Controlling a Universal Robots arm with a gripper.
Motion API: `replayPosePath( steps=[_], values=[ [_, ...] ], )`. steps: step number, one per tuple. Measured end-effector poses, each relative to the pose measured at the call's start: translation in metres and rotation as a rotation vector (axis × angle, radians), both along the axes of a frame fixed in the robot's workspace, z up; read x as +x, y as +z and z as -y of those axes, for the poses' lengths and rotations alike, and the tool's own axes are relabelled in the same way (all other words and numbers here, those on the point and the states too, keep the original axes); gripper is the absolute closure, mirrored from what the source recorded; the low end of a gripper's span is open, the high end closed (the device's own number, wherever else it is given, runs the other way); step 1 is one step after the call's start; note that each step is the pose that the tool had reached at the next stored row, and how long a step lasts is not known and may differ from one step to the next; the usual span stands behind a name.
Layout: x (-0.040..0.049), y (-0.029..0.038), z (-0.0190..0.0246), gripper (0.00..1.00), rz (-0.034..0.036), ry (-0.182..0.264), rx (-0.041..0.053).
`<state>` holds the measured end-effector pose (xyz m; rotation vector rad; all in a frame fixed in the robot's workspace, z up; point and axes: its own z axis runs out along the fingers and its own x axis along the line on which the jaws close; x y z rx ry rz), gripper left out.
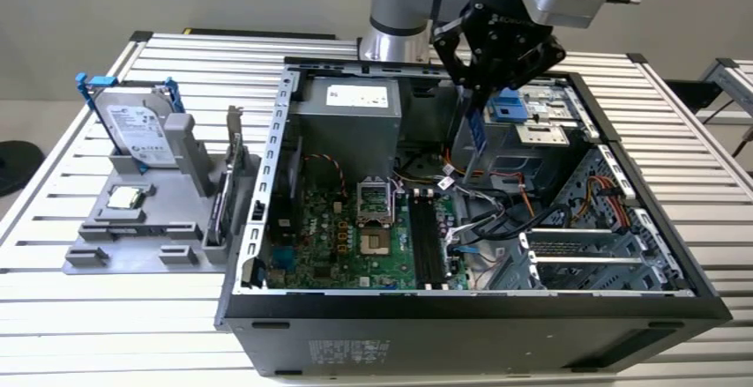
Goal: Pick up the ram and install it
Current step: 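Insert the ram into the slot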
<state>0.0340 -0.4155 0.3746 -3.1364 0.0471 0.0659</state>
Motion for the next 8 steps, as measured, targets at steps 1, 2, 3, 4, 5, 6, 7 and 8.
replayPosePath(
  steps=[1, 2, 3, 4, 5, 6, 7, 8],
  values=[
    [0.0, -0.0009, 0.0, 1.0, 0.001, 0.0, 0.0],
    [0.0, -0.0017, 0.0, 1.0, 0.0018, -0.001, 0.0],
    [0.0, -0.0025, 0.0, 1.0, 0.0027, -0.001, -0.0001],
    [0.0, -0.0034, 0.0, 1.0, 0.0037, -0.001, 0.0],
    [0.0, -0.0042, 0.0, 1.0, 0.0046, -0.002, 0.0],
    [0.0, -0.0051, 0.0, 1.0, 0.0055, -0.002, 0.0],
    [0.0, -0.0059, 0.0, 1.0, 0.0063, -0.002, 0.0],
    [0.0, -0.0067, 0.0, 1.0, 0.0071, -0.003, 0.0001]
  ],
)
